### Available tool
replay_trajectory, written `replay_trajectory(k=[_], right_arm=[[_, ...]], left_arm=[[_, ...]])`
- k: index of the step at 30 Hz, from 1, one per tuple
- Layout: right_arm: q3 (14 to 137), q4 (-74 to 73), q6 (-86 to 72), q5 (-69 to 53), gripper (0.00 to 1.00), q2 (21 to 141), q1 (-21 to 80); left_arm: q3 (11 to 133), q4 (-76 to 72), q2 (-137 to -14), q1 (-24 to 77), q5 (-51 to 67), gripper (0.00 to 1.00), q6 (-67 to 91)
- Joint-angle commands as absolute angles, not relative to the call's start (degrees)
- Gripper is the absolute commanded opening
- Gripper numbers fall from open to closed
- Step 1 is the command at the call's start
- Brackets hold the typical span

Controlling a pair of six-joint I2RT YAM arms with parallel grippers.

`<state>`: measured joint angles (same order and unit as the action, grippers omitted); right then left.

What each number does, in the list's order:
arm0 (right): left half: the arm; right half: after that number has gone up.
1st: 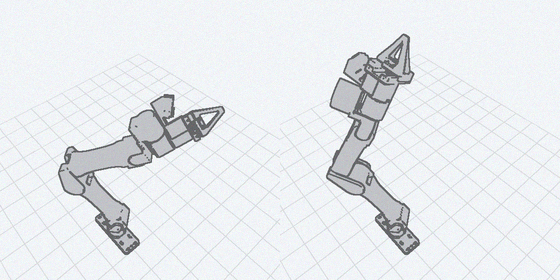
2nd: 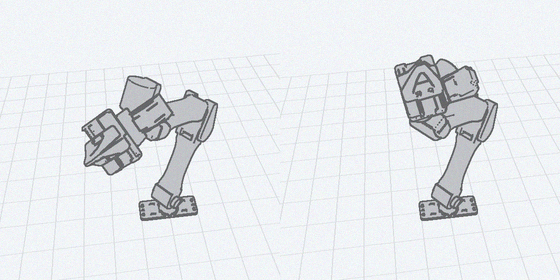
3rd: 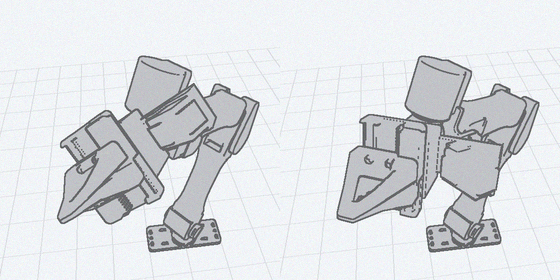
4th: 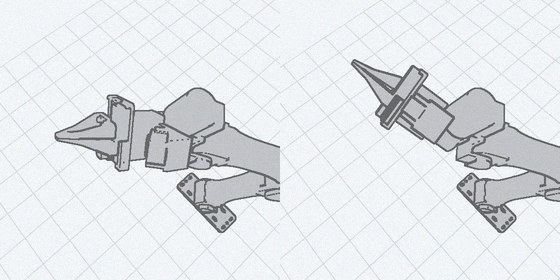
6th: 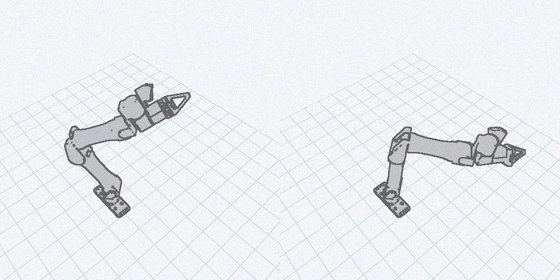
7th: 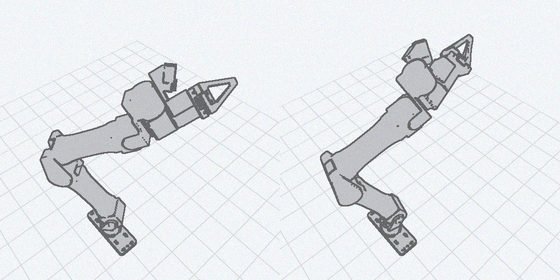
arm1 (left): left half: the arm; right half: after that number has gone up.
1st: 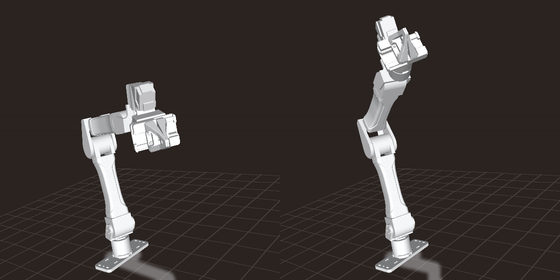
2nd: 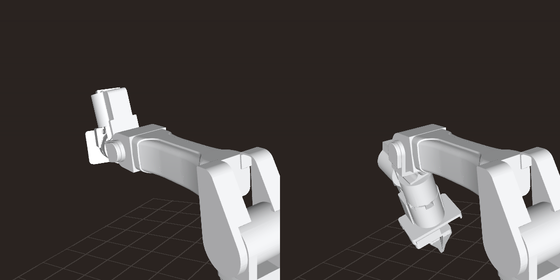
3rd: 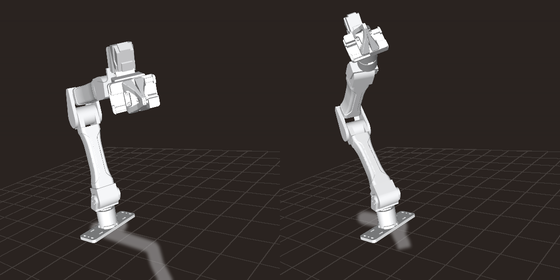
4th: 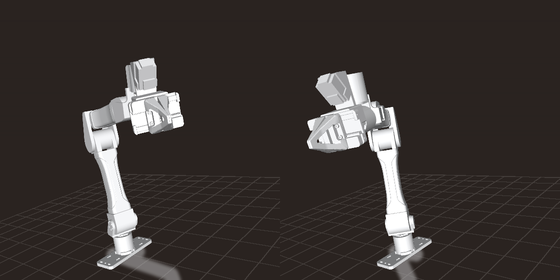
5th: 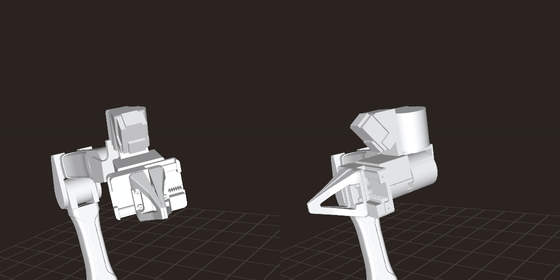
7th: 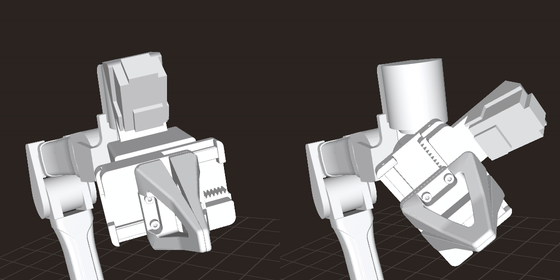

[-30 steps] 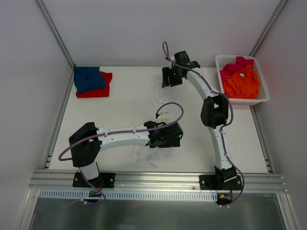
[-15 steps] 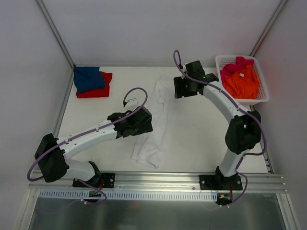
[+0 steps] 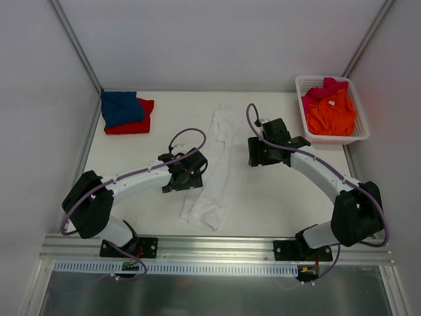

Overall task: Fold and stack the t-shirts
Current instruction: Fold the tshirt

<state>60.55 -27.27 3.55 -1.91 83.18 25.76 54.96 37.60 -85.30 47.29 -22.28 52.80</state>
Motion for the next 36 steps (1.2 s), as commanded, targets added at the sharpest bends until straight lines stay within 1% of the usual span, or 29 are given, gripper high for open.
replay_trajectory(k=[1, 5, 12, 15, 19, 24, 31, 33, 34, 36], right_arm=[[58.98, -24.69, 2.02, -0.62, 0.61, 77.18, 26.10], [60.11, -26.63, 2.37, -0.44, 0.61, 74.10, 26.19], [62.93, -30.14, 3.25, -0.35, 0.62, 71.02, 26.19], [63.19, -30.67, 3.52, -0.35, 0.62, 70.58, 26.02], [63.37, -30.67, 3.60, -0.35, 0.62, 70.84, 25.93], [63.81, -30.67, 3.87, -0.35, 0.62, 72.42, 25.75], [65.21, -29.80, 4.22, -1.40, 0.62, 77.51, 25.49], [66.70, -28.83, 4.39, -1.50, 0.62, 79.01, 25.40], [67.67, -28.65, 4.57, -1.49, 0.62, 81.19, 25.49], [71.88, -28.74, 5.70, -1.32, 0.62, 84.27, 25.31]], left_arm=[[52.48, 38.50, -85.43, 48.42, -20.83, 0.99, 55.45], [48.35, 37.80, -86.65, 49.30, -19.43, 0.99, 58.27], [46.41, 35.07, -92.19, 56.32, -16.79, 0.99, 63.36], [48.07, 34.10, -95.00, 58.70, -15.74, 0.99, 65.04], [53.33, 34.01, -98.78, 62.74, -14.68, 0.99, 65.66], [56.51, 34.10, -101.60, 64.25, -13.97, 0.99, 65.65], [55.63, 35.59, -92.57, 63.72, -17.66, 0.99, 65.13], [56.77, 39.27, -89.75, 62.50, -21.08, 0.99, 64.25], [57.13, 40.59, -86.26, 61.71, -22.31, 0.99, 63.90], [57.57, 43.59, -82.03, 58.55, -25.65, 0.99, 61.97]])
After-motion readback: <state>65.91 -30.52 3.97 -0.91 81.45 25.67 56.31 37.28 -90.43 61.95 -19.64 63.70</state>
